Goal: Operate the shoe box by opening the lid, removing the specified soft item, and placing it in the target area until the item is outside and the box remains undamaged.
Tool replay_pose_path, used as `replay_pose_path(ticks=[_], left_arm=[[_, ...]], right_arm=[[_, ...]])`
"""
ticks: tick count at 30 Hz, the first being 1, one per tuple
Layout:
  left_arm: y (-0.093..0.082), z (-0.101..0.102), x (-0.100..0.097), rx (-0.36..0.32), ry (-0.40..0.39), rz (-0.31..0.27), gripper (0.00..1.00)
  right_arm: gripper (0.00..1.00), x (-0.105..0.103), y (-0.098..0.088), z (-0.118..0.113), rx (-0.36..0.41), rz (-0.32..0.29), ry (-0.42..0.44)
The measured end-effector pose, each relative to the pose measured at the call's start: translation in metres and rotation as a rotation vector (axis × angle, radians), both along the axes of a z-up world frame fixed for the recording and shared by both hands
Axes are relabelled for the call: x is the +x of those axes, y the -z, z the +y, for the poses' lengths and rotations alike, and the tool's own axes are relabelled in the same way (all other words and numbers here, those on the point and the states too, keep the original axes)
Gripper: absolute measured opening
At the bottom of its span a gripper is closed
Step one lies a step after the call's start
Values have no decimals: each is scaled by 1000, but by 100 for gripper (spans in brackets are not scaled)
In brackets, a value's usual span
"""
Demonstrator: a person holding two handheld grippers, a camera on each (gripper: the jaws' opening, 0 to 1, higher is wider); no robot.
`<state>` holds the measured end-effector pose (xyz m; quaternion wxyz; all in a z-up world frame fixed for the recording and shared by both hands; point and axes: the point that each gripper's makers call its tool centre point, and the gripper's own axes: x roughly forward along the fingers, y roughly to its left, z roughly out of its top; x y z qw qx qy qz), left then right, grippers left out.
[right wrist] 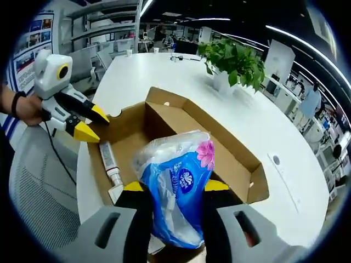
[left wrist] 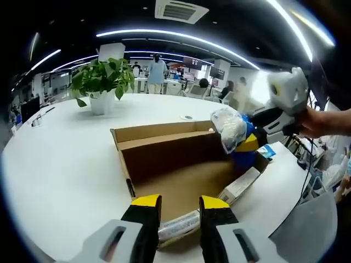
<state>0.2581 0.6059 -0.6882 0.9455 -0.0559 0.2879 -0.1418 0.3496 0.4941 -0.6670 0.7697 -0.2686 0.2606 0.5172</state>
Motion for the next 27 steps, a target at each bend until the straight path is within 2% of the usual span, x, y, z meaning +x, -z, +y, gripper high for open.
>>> replay_pose_path(ticks=[3,8,12,19,27], left_arm=[[0,0,0,-1,2,1,28],[0,0,0,-1,3,4,28],[1,0,1,1,0,6,28],[7,2,3,1,-2,22,28],[6,-3,3,20,21,19,28]], right_arm=[[30,-2,-13,1,2,-52,-26],[30,-6,-30,-1,18,-88,-36],[30,-6,-41,-13,17,-119,-32],[30,-2,-54,-55,7,-164,37],[30,3,-52,-120,-18,-171,160]])
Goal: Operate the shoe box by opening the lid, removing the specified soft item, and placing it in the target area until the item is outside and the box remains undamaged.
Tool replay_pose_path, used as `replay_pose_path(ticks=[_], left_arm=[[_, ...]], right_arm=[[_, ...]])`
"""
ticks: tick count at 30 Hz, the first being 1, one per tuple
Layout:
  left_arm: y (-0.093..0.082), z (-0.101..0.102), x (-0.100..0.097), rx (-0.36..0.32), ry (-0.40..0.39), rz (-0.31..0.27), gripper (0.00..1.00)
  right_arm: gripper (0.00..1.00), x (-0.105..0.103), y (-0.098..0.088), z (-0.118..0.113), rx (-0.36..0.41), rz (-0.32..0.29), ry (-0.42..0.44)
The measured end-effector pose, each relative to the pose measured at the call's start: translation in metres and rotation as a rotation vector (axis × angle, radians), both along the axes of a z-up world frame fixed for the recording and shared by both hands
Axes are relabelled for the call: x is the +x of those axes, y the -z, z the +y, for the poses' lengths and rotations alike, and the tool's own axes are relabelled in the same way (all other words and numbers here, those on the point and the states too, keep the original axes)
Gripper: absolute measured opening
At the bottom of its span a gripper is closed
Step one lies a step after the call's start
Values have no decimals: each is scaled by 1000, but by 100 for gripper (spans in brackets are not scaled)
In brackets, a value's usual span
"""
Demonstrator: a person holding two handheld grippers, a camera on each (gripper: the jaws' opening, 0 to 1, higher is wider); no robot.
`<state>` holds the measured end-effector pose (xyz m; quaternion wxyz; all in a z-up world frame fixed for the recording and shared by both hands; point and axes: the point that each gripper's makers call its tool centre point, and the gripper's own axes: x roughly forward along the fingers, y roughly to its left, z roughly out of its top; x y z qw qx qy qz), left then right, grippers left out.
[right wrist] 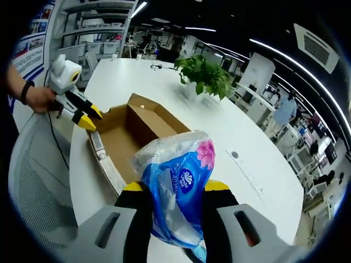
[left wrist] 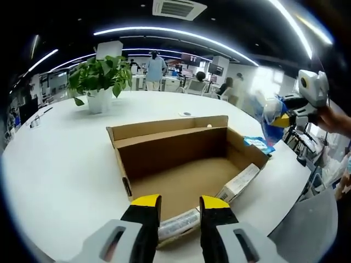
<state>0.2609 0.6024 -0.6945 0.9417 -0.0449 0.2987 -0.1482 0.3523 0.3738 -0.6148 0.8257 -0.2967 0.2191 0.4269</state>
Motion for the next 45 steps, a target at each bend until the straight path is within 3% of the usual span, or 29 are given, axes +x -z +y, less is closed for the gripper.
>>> replay_pose_path(ticks=[5,15,23,30,38,45], left_arm=[[0,1,-1,11,-10,6,28],[-5,5,-1,9,-49,-1,29],[-11,14,0,-32,-104,-21,31],[-12,16,2,8,-123,-27,31],[-12,25,2,-9,-157,-28,32],[-11,29,2,2,-177,-28,31]], right_arm=[[30,4,1,-42,-8,-1,72],[30,4,25,-130,-31,36,205],[31,4,46,-199,-64,73,271],[31,11,66,-260,-144,108,301],[31,31,93,-306,-266,146,285],[32,48,117,-317,-352,184,227]])
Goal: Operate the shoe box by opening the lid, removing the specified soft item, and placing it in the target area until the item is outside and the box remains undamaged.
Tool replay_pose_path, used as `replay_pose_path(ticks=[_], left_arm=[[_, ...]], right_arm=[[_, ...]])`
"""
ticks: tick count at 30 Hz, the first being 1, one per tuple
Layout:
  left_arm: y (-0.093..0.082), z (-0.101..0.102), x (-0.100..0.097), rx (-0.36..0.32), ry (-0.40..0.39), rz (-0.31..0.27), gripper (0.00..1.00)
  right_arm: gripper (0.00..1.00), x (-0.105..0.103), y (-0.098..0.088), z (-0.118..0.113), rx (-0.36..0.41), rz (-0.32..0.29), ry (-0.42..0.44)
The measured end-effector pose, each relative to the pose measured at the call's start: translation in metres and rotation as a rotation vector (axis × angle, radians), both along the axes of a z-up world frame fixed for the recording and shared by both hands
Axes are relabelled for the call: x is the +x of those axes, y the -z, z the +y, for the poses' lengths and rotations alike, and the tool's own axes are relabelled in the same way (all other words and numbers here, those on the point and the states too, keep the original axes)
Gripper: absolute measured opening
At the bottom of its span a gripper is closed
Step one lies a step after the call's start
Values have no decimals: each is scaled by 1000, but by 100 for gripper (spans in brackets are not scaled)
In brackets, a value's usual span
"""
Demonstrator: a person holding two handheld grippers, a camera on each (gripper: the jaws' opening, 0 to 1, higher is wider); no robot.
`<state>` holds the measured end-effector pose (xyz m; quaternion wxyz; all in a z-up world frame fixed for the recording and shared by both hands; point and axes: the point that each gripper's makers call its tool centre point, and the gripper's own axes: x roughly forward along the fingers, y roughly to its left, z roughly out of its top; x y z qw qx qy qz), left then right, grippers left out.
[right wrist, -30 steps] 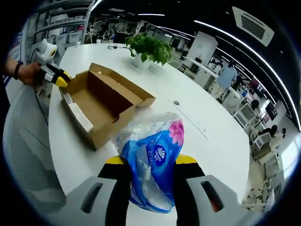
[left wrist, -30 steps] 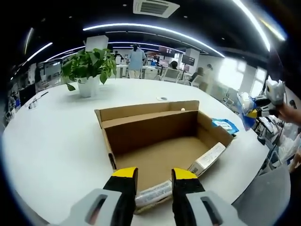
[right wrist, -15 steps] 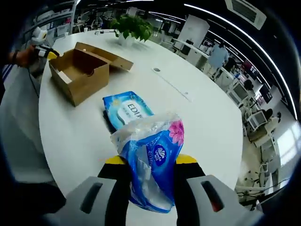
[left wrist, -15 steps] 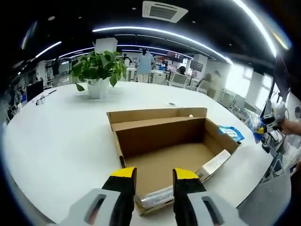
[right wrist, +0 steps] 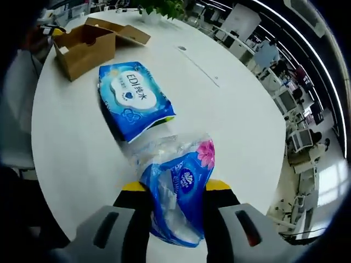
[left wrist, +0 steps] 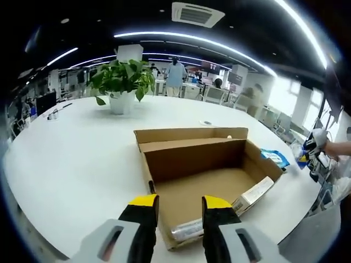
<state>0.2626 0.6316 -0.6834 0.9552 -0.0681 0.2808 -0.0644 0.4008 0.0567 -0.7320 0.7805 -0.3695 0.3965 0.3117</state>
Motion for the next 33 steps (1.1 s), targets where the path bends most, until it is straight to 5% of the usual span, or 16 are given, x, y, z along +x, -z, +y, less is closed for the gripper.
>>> replay_pose_path(ticks=[15,33], left_arm=[[0,2,0,21,-10,3,32],[1,5,0,7,-17,5,31]], right_arm=[[35,16,43,23,-164,99,-217],[42,12,41,36,-170,148,-284]])
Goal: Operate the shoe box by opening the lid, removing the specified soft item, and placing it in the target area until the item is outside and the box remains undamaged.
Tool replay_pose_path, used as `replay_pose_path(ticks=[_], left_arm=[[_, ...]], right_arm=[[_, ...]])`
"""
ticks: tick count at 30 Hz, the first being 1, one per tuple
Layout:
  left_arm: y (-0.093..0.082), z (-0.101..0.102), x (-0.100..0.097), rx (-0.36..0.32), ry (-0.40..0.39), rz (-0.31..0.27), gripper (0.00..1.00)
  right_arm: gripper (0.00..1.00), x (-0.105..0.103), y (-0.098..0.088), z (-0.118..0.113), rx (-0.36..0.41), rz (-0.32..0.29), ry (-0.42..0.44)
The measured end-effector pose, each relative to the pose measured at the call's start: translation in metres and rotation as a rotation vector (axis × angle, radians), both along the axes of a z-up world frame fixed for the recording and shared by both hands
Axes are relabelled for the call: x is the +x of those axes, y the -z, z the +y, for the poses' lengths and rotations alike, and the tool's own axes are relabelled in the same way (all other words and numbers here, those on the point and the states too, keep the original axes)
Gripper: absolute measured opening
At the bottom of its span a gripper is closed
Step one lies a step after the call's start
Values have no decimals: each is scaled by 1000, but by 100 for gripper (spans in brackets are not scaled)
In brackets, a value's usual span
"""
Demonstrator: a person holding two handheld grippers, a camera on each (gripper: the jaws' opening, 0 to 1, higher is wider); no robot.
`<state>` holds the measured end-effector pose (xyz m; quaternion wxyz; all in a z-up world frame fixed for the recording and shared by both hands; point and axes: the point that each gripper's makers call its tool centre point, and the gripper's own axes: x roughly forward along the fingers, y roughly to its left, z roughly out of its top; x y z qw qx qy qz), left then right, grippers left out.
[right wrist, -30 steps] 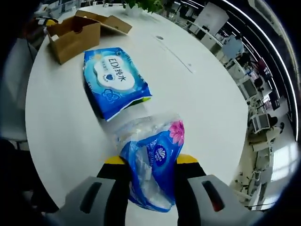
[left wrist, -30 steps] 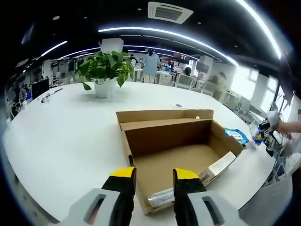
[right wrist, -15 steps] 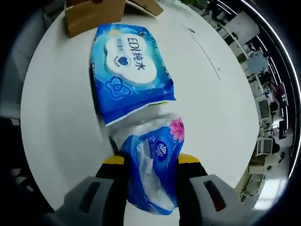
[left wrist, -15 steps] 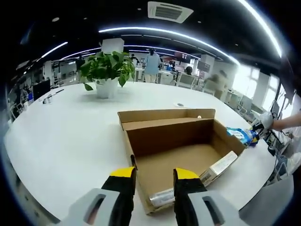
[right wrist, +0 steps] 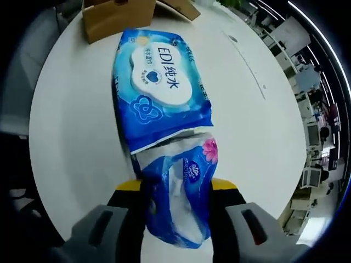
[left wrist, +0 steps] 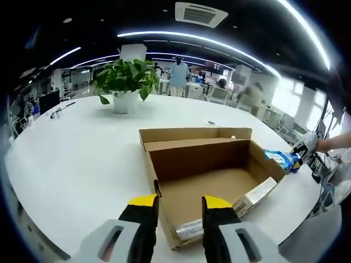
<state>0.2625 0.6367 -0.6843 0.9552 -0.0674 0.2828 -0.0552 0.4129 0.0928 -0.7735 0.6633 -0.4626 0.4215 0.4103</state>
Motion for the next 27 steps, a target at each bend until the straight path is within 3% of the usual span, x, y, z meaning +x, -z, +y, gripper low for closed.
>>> replay_pose_path(ticks=[9,22,27], left_arm=[[1,2,-1,-9,-5,1,31],[-4,-3,-2,-30,10,-18,31],[-3,-8,-2,-34,30,-16,31]], right_arm=[[42,2,-20,10,-9,-30,-44],[37,4,-55,20,-6,-94,-34],[37,2,-66,34,45,-110,3]])
